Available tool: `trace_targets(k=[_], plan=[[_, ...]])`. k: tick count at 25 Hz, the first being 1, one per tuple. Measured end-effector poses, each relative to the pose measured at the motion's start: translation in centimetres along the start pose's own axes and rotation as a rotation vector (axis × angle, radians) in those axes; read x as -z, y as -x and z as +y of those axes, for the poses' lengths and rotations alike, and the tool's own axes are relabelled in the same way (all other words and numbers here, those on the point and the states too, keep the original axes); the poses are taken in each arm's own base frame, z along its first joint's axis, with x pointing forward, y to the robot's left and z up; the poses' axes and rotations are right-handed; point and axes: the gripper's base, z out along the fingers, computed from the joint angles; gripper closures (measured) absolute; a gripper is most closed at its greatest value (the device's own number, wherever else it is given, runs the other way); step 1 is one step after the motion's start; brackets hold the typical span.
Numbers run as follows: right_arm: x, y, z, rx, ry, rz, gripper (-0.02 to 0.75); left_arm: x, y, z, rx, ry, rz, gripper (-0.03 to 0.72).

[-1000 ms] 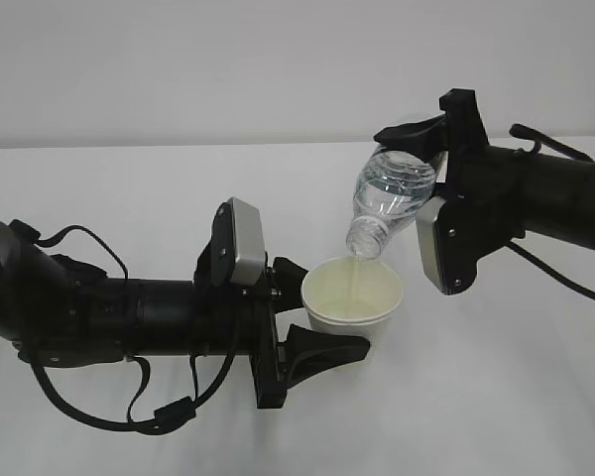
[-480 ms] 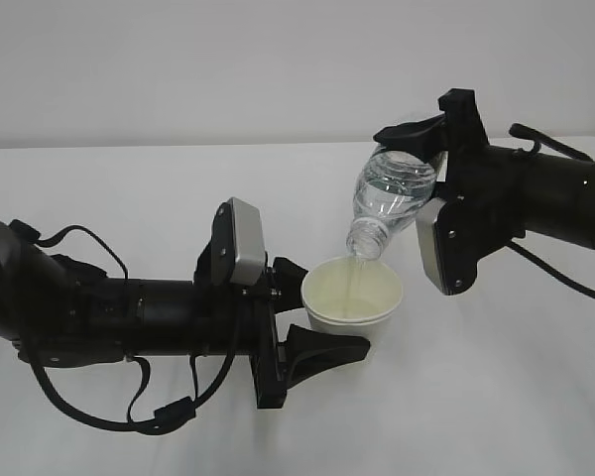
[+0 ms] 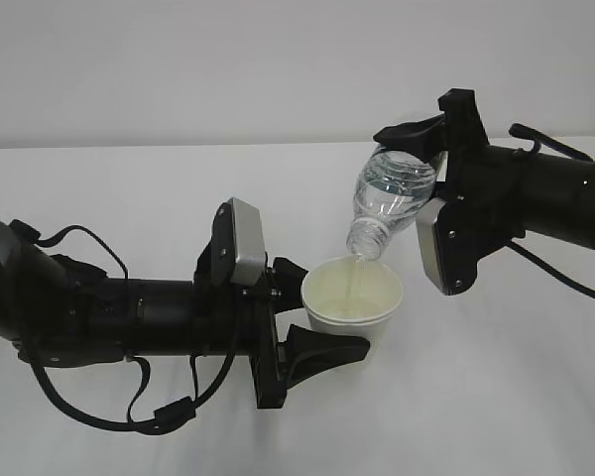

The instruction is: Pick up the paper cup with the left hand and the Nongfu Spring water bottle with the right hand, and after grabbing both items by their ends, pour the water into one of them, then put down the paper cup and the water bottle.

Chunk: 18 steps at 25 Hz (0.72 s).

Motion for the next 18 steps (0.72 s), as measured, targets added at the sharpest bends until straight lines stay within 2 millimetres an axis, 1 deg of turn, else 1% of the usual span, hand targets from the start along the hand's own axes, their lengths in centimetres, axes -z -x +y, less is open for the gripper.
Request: trace_targets(k=[18], plan=[[0.0, 0.0, 0.0, 0.002, 0.0, 0.0, 0.283, 0.0, 0.0, 0.0, 0.004, 0.0, 0.0, 0.216]])
